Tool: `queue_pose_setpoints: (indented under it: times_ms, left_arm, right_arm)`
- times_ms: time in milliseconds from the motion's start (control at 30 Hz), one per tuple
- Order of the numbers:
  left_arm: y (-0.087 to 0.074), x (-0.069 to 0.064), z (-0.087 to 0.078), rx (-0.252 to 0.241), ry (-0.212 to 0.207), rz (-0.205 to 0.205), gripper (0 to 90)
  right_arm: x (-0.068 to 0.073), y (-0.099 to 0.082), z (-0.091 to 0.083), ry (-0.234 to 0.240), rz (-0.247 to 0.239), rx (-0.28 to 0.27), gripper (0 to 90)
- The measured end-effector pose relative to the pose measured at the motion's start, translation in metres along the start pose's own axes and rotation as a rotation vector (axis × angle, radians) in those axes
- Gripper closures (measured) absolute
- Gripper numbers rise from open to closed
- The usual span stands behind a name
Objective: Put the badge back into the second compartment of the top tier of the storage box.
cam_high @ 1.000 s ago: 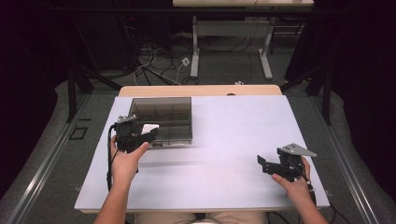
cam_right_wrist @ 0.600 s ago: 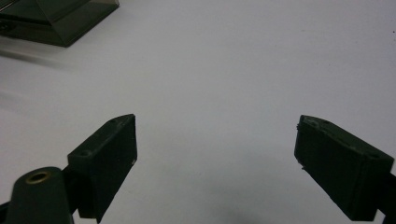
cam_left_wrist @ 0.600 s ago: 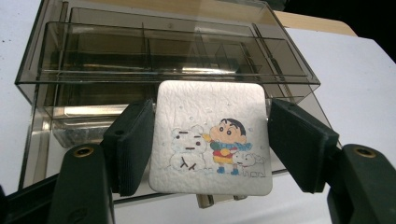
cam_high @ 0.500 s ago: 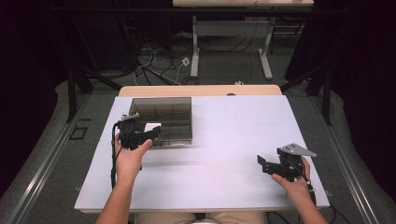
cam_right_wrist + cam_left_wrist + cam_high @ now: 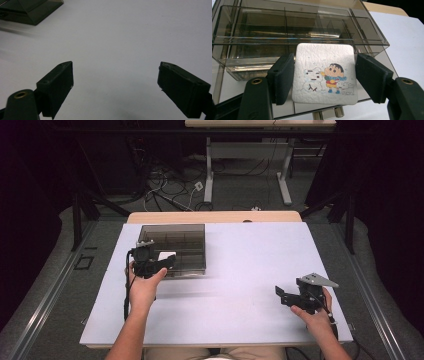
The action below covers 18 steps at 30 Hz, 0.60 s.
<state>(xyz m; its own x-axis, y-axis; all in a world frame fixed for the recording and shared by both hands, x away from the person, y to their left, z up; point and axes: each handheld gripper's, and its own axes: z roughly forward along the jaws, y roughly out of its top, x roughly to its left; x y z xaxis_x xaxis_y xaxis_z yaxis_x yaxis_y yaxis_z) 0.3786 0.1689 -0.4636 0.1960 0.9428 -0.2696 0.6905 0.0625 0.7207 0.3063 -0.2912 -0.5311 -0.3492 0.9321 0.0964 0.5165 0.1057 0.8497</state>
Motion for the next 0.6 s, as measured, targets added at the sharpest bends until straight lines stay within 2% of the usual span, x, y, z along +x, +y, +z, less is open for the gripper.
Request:
queue_pose_setpoints:
  times_ms: [467,600]
  left_arm:
    - [0.0004,-0.0044,0.0043,0.024,0.008,0.007,33.5]
    - [0.0004,-0.0039,0.0055,0.021,0.010,-0.001,33.4]
  right_arm:
    - [0.0001,0.0001,0.0003,0.003,0.009,-0.007,13.5]
    - [-0.0011,0.0005,0.0011,0.008,-0.010,-0.003,13.5]
